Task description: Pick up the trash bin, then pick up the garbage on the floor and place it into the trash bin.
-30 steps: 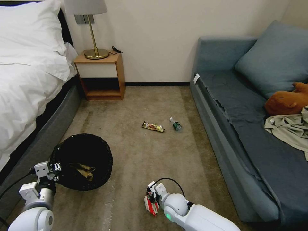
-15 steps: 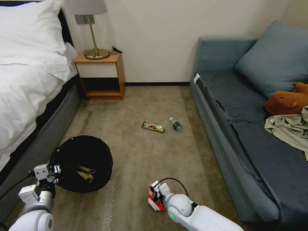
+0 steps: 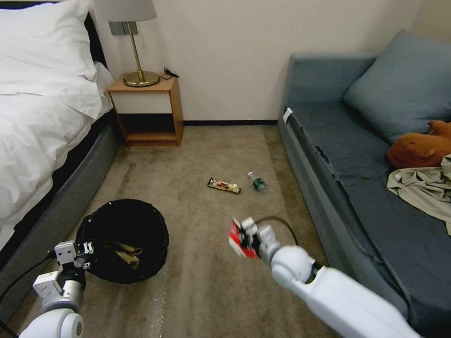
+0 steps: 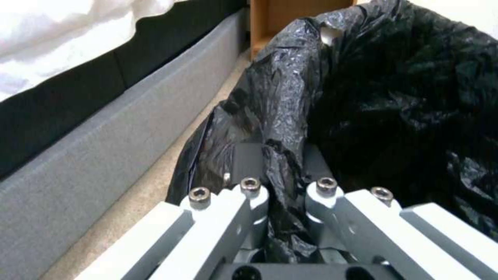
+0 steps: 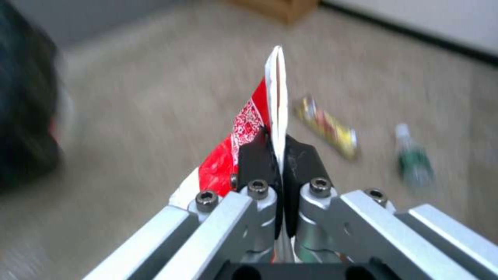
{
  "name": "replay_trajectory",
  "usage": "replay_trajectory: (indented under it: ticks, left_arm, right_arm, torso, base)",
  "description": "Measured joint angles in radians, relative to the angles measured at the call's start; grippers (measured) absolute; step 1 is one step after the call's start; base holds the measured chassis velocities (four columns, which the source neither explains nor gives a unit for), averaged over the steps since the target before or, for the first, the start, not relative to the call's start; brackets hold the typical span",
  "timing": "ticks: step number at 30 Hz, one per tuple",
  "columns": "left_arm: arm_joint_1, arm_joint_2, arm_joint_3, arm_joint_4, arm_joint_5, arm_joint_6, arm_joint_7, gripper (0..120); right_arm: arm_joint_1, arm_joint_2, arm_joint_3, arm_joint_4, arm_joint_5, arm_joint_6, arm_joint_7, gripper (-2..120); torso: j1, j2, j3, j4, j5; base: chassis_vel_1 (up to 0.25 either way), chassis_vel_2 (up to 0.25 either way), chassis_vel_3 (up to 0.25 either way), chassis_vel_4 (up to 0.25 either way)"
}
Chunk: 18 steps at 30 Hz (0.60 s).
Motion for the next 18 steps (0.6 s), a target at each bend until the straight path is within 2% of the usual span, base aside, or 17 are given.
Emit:
replay_trajectory:
  ticks: [4, 7, 11, 13, 18]
  left_arm:
    - [-0.005, -0.008, 0.008, 0.0, 0.007, 0.0, 0.0, 3]
    - [-0.01, -0.021, 0.024, 0.0, 0.012, 0.0, 0.004, 3]
    - [-0.012, -0.033, 0.034, 0.0, 0.021, 0.0, 0.009, 3]
    - [-0.012, -0.045, 0.045, -0.004, 0.025, 0.0, 0.012, 3]
    - [-0.012, -0.06, 0.055, -0.012, 0.032, -0.003, 0.016, 3]
  right_arm:
    - [0.056, -0.007, 0.002, 0.061, 0.093, 0.0, 0.012, 0]
    - [0.144, -0.002, -0.039, 0.13, 0.233, 0.015, 0.035, 0]
    - [0.192, 0.017, -0.092, 0.138, 0.284, 0.038, 0.046, 0]
    - [0.239, 0.051, -0.156, 0.101, 0.306, 0.077, 0.031, 0]
    - [0.275, 0.12, -0.224, 0.042, 0.322, 0.106, 0.011, 0]
  torso:
    - [0.0, 0.0, 0.0, 0.0, 0.0]
    - [0.0, 0.0, 0.0, -0.0001, 0.0]
    - [0.0, 0.0, 0.0, 0.0, 0.0]
    - [0.0, 0.0, 0.0, 0.0001, -0.0001]
    - [0.0, 0.0, 0.0, -0.0002, -0.0002]
  base:
    - [0.0, 0.0, 0.0, 0.0]
    - [0.0, 0.0, 0.0, 0.0]
    - [0.0, 0.0, 0.0, 0.0]
    - [0.0, 0.0, 0.0, 0.0]
    - [0.0, 0.0, 0.0, 0.0]
